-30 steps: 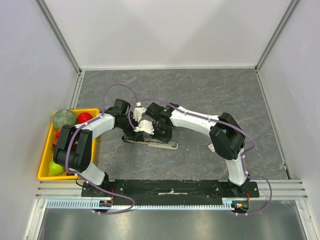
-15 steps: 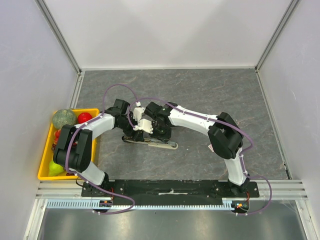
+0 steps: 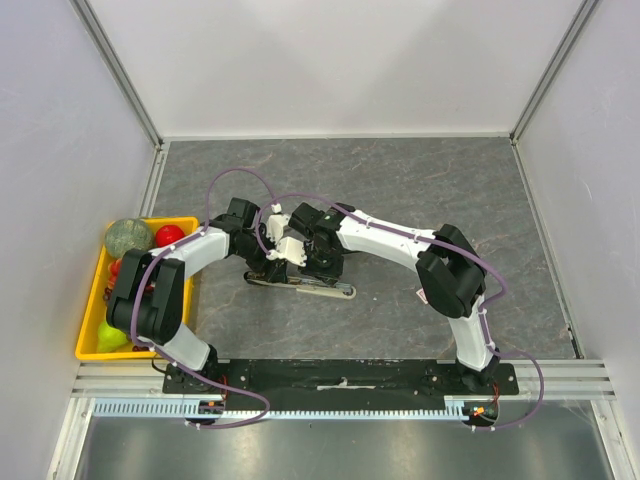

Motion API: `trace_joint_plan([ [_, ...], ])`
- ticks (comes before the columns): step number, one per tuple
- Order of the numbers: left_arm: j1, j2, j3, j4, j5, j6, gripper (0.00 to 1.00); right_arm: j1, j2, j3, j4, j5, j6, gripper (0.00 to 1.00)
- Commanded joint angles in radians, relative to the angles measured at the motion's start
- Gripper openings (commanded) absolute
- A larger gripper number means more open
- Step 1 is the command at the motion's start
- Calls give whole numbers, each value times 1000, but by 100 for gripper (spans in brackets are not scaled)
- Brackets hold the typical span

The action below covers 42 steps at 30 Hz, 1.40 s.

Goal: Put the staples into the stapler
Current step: Install the staple into the stapler.

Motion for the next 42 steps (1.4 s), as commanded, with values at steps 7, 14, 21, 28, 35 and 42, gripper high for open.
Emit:
trace_joint_plan([
  [7, -2, 16, -20, 17, -74, 21, 84, -8, -23, 0, -82, -19, 49, 14],
  [14, -2, 13, -20, 19, -75, 21, 84, -8, -34, 9, -76, 7, 52, 13],
  [21, -2, 14, -20, 17, -75, 21, 84, -14, -57, 26, -73, 19, 57, 12],
  [28, -2, 16, -22, 17, -72, 21, 84, -13, -65, 2, -74, -12, 54, 13],
  [35, -2, 14, -22, 19, -74, 20, 84, -13, -43, -23, -73, -35, 51, 12],
  [42, 0, 13, -22, 19, -72, 20, 84, -14, -25, -34, -66, -24, 49, 12],
])
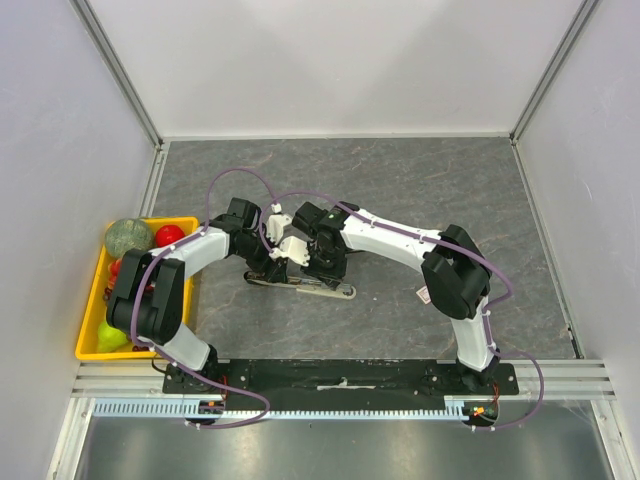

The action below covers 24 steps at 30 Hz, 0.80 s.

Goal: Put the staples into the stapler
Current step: Install the staple into the stapler.

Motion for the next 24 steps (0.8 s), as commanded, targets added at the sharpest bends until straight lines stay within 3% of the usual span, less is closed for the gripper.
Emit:
trace_joint_plan([
  [1, -2, 12, -22, 18, -72, 21, 84, -5, 7, -14, -36, 19, 16, 12],
  [24, -2, 11, -23, 18, -71, 21, 84, -7, 37, -13, -11, 82, 27, 11],
])
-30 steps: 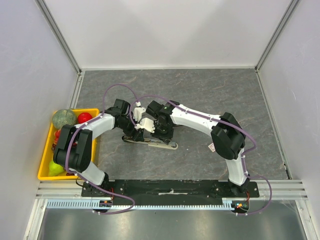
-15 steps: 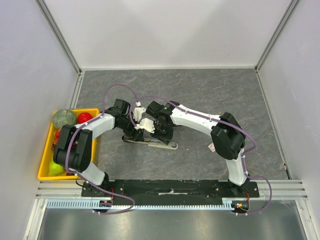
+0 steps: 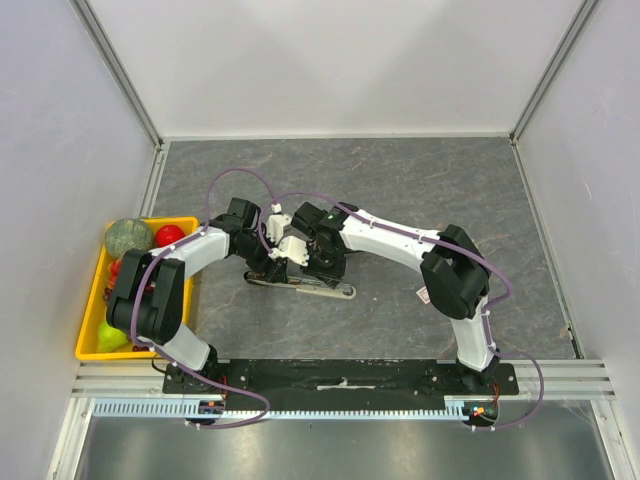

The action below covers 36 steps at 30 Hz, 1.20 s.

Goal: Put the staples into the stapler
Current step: Install the staple into the stapler.

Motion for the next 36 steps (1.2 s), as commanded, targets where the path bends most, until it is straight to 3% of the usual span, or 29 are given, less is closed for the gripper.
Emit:
trace_joint_plan([
  [1, -2, 11, -22, 18, -69, 22, 84, -8, 37, -12, -26, 54, 30, 11],
  [36, -2, 16, -22, 17, -69, 21, 84, -8, 55, -26, -17, 97, 38, 11],
])
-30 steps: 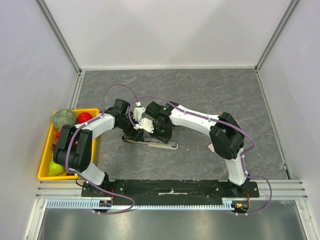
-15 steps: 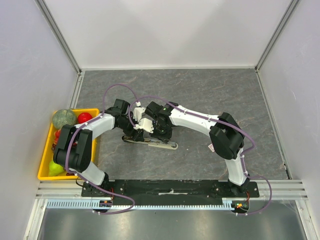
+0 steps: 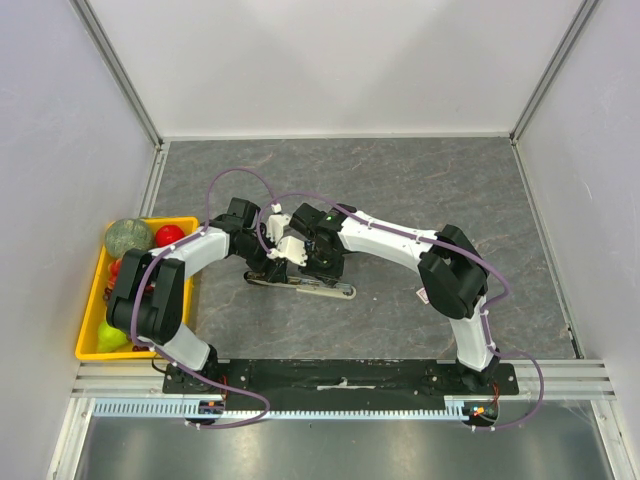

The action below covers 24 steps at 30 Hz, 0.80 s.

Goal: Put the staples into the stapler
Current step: Install the staple into the stapler.

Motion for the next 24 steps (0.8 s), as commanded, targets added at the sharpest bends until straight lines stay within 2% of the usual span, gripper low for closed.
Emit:
trace_joint_plan([
  [1, -2, 15, -23, 19, -69, 22, 84, -13, 46, -27, -46, 79, 39, 11],
  [17, -2, 15, -22, 16, -69, 22, 84, -12, 72, -27, -43, 88, 48, 11],
  [24, -2, 15, -23, 17, -69, 23, 84, -7, 77, -28, -41, 86, 50, 16],
])
